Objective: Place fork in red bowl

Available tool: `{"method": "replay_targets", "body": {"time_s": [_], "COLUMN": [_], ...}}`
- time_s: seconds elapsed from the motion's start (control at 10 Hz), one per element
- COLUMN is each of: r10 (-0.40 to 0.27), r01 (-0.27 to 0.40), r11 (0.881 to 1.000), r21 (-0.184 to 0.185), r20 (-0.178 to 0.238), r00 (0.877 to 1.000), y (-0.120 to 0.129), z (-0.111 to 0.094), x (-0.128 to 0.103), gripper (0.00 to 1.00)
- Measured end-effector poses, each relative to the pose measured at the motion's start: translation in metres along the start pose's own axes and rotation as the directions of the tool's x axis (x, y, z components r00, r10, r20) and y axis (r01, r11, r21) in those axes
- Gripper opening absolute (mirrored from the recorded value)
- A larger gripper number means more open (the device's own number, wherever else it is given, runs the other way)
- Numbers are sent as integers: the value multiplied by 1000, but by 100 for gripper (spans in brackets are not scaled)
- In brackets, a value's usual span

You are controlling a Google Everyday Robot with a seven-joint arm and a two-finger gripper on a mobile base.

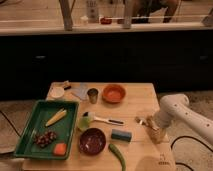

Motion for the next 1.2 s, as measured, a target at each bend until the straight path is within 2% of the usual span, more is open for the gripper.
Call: {"method": "replay_targets", "body": {"time_s": [0.4, 0.5, 0.7, 0.9, 1.0, 1.2], "r10": [0, 0, 0, 0, 6, 3], "r01": [0, 0, 0, 0, -6, -3], "r11": [1000, 1000, 1000, 1000, 1000, 1000], "r21": [0, 0, 0, 0, 10, 4], "r20": [0, 0, 0, -1, -2, -3], "r00": [1000, 1000, 1000, 1000, 1000, 1000], "y": [0, 0, 0, 0, -4, -2], "z": [0, 0, 0, -1, -6, -9], "x": [0, 0, 0, 0, 3, 2], "gripper": [79, 74, 52, 36, 22, 6]}}
